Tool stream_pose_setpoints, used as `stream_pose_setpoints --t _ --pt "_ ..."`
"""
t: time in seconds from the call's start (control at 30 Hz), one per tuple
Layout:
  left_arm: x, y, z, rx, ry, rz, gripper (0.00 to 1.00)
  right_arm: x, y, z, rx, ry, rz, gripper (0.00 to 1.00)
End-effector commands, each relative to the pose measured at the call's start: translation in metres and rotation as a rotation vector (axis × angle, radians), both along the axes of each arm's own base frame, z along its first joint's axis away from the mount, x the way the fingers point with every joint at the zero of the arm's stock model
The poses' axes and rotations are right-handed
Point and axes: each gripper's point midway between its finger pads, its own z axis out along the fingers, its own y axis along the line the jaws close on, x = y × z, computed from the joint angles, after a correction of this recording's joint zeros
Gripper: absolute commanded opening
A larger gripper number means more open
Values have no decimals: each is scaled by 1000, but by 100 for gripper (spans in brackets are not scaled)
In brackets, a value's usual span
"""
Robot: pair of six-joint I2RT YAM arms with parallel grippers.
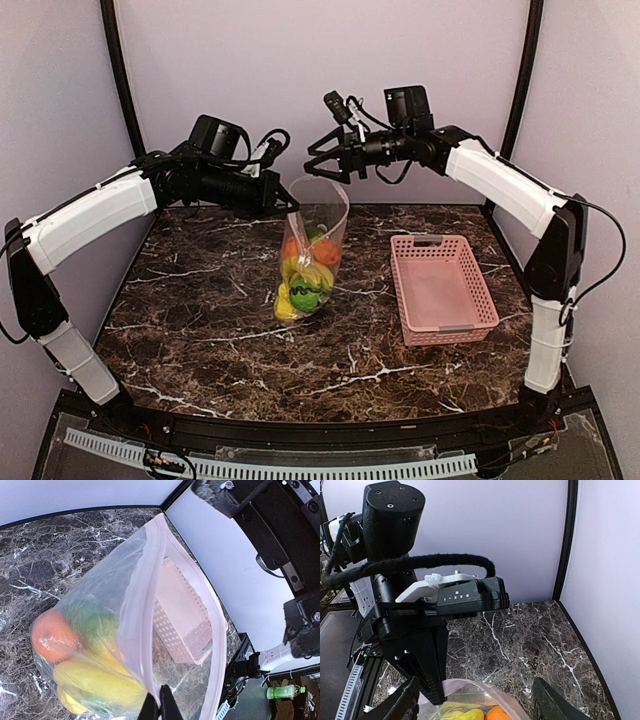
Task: Place the food in the zip-top bag and seal the zipper
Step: Place the fake fruit in the zipper food storage bag, then pass from the left arm to the right
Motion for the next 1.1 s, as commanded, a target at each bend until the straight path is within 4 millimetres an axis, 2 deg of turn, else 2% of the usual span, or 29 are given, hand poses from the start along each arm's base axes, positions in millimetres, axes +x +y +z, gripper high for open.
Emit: stream_pose_setpoints --t 0.0,0.1,0.2,0.33,0.5,0.63,0.83,0.9,0.97,1.07 --pt "-6 1 7 -10 -30 -28 1 -19 -19 27 -1 -64 -15 74" --pt "-8 3 6 8 -39 -38 1 -24 -37 33 -13 -105 -38 75" --pt "-11 4 7 15 -51 -58 1 -23 -54 27 -62 -159 -89 72" --pt "-15 -3 7 -8 -52 -109 1 -3 -69 3 -177 -181 -225 65" --pt "-23 -21 7 -64 -39 -213 1 5 -75 -31 -303 -155 -250 62" --pt "-28 -33 6 -72 -49 -278 1 -11 -83 -40 -360 -198 -180 57" --pt "-23 -43 4 -59 -50 -300 1 -86 -95 -29 -335 -323 88 56" --pt "-21 -46 3 -62 -41 -307 1 -100 -93 -35 -368 -369 127 59" --pt "-19 -49 3 -63 -36 -309 1 -106 -90 -46 -429 -403 146 60" --pt "-16 -50 4 -59 -38 -302 1 -94 -90 -66 -525 -433 114 61"
